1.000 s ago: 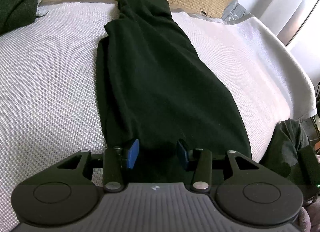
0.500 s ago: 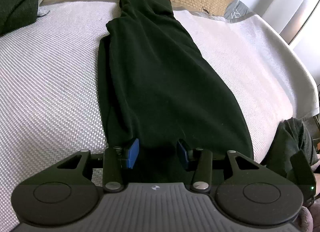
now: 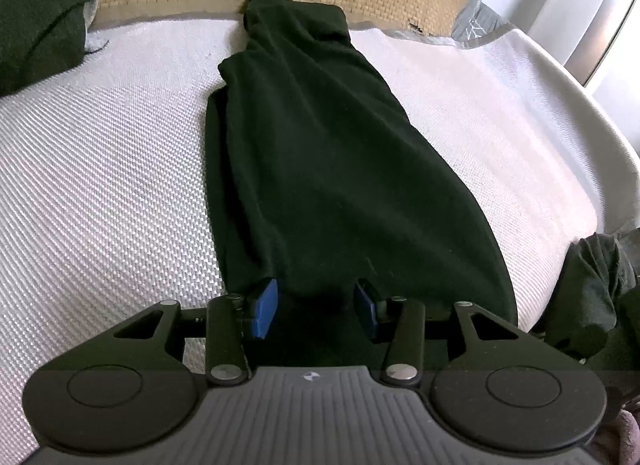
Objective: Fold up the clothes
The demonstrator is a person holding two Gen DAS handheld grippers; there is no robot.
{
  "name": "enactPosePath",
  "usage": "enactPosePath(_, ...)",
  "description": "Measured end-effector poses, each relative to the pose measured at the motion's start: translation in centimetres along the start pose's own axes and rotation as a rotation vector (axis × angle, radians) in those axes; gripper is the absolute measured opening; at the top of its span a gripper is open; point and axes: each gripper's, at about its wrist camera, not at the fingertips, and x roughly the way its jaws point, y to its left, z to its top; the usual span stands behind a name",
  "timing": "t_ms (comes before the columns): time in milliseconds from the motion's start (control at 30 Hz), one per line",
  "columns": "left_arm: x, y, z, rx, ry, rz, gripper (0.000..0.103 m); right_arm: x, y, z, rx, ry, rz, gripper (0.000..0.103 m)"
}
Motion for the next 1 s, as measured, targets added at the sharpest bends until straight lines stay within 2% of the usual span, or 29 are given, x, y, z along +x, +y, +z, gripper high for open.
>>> enactPosePath(33, 0.0, 0.0, 0.0, 0.001, -0.002, 0.001, 0.047, -0.6, -0.3, 0.0, -0.003, -0.031, -0.013, 0.044)
enactPosePath(100, -0.1, 0.0, 0.1, 0.001, -0.008, 0.001, 0.048, -2.4, -3.7, -0.4, 0.038, -0.082, -0.021, 0.044)
enactPosePath(200, -0.1, 0.1, 0.1, 0.001, -0.012, -0.001, 0.048, -4.2, -5.5, -1.9, 0.152, -0.131, -0.012, 0.044)
enactPosePath(267, 0.0, 0.1, 0.2, 0.001, -0.011, -0.002, 0.048, 1.0, -2.9, 3.5, 0.221, -0.132, 0.038, 0.044)
enactPosePath(300, 0.0, 0.1, 0.2, 0.002, -0.011, -0.003, 0.048, 2.0, -2.9, 3.4, 0.238, -0.124, 0.053, 0.045)
enactPosePath(333, 0.0, 0.1, 0.1, 0.002, -0.012, -0.004, 0.048, 0.3, -3.4, 3.6, 0.251, -0.111, 0.068, 0.045)
enactPosePath(367, 0.0, 0.1, 0.1, 0.003, -0.013, -0.005, 0.048, 0.8, -3.6, 3.6, 0.264, -0.087, 0.093, 0.046)
enactPosePath(433, 0.0, 0.1, 0.2, 0.003, -0.015, -0.007, 0.048, 6.0, -1.8, 4.3, 0.259, -0.01, 0.138, 0.046)
enactPosePath(467, 0.0, 0.1, 0.2, 0.004, -0.014, -0.007, 0.048, 7.2, -1.7, 4.9, 0.242, 0.051, 0.144, 0.046)
enactPosePath(533, 0.1, 0.1, 0.3, 0.003, -0.01, -0.007, 0.048, 6.9, -1.4, 5.3, 0.216, 0.103, 0.128, 0.044)
enactPosePath(667, 0.0, 0.2, 0.3, -0.003, -0.009, -0.011, 0.048, 7.9, -1.0, 6.0, 0.212, 0.117, 0.159, 0.044)
enactPosePath(833, 0.0, 0.1, 0.4, 0.0, -0.008, -0.009, 0.049, 7.2, -0.9, 5.7, 0.183, 0.079, 0.281, 0.044)
enactPosePath(933, -0.5, 0.0, 0.4, 0.009, -0.019, -0.005, 0.049, 6.0, -0.1, 5.4, 0.109, 0.003, 0.321, 0.044)
enactPosePath(1000, -0.8, -0.1, 0.4, 0.015, -0.035, -0.001, 0.05, 5.8, -0.1, 5.0, 0.115, -0.024, 0.318, 0.044)
